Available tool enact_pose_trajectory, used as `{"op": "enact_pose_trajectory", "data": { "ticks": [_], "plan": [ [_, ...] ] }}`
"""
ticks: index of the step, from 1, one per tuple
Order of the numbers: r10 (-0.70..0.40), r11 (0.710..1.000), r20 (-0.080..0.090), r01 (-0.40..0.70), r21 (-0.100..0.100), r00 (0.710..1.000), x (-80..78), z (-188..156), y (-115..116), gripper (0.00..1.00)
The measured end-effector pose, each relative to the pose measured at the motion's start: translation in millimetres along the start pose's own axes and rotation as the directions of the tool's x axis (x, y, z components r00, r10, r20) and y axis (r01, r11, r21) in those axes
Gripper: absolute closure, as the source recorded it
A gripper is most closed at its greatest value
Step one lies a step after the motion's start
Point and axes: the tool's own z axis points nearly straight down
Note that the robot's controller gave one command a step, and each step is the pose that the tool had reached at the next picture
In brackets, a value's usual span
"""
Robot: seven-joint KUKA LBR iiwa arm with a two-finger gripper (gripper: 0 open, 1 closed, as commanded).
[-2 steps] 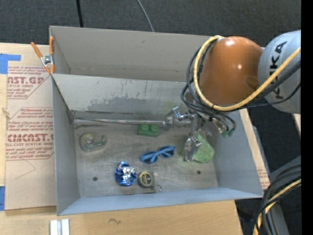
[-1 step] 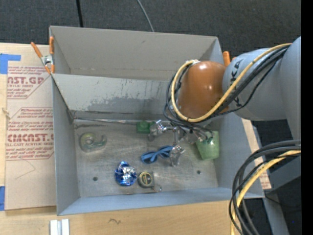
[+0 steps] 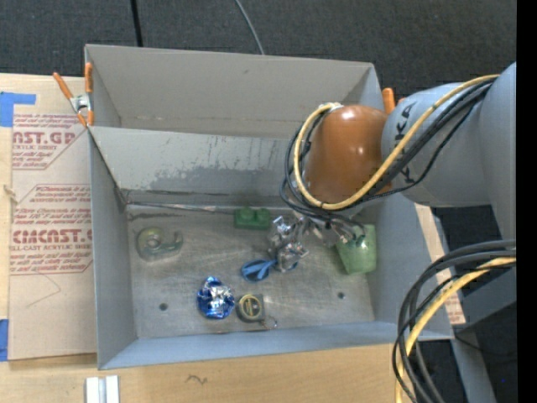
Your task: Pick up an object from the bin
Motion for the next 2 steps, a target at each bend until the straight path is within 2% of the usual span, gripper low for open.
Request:
{"op": "enact_pose_trajectory", "data": {
  "ticks": [1, 2],
  "plan": [
    [-0.301, 0.954, 0.0, 0.301, 0.003, 0.954, 15.5, -96, -29, 1.0],
    [-0.329, 0.944, 0.002, 0.329, 0.004, 0.944, 16.8, -144, -28, 1.0]
  ]
}}
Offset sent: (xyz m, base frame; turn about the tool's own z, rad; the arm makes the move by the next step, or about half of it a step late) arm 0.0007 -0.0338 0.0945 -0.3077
